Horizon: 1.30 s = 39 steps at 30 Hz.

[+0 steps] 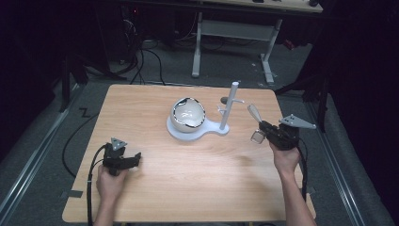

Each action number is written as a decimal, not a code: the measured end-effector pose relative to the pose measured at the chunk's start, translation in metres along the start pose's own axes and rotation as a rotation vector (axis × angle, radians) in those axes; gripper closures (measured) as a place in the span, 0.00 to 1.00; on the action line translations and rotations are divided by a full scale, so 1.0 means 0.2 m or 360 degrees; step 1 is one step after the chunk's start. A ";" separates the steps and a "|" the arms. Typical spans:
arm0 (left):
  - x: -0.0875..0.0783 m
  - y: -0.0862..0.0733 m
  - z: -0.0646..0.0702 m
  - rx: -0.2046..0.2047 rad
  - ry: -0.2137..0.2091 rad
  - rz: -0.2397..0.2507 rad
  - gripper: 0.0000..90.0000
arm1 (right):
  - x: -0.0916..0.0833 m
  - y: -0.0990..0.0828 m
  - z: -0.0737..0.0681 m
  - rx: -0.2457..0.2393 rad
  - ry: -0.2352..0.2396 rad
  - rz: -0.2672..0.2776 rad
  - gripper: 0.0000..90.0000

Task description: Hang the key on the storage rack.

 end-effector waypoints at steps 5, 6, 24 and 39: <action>0.00 0.00 0.00 0.0000 0.0000 0.0000 0.22 | -0.02 0.04 -0.02 -0.0026 0.0017 0.0022 0.91; 0.00 0.00 0.00 0.0000 0.0000 0.0000 0.22 | -0.02 0.05 -0.03 -0.0031 0.0019 0.0025 0.91; 0.00 0.00 0.00 0.0000 0.0000 0.0000 0.22 | -0.03 0.14 -0.08 -0.0054 0.0069 0.0102 0.91; 0.00 0.00 0.00 0.0000 0.0000 0.0000 0.22 | -0.03 0.20 -0.13 -0.0088 0.0106 0.0121 0.91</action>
Point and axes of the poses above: each handheld gripper's, and its own axes: x roughly forward along the jaws, y roughly out of its top, z roughly to its right, the point moved 6 cm from there along x, roughly forward along the jaws, and after that the axes turned 6 degrees about z, right-handed, at the moved point
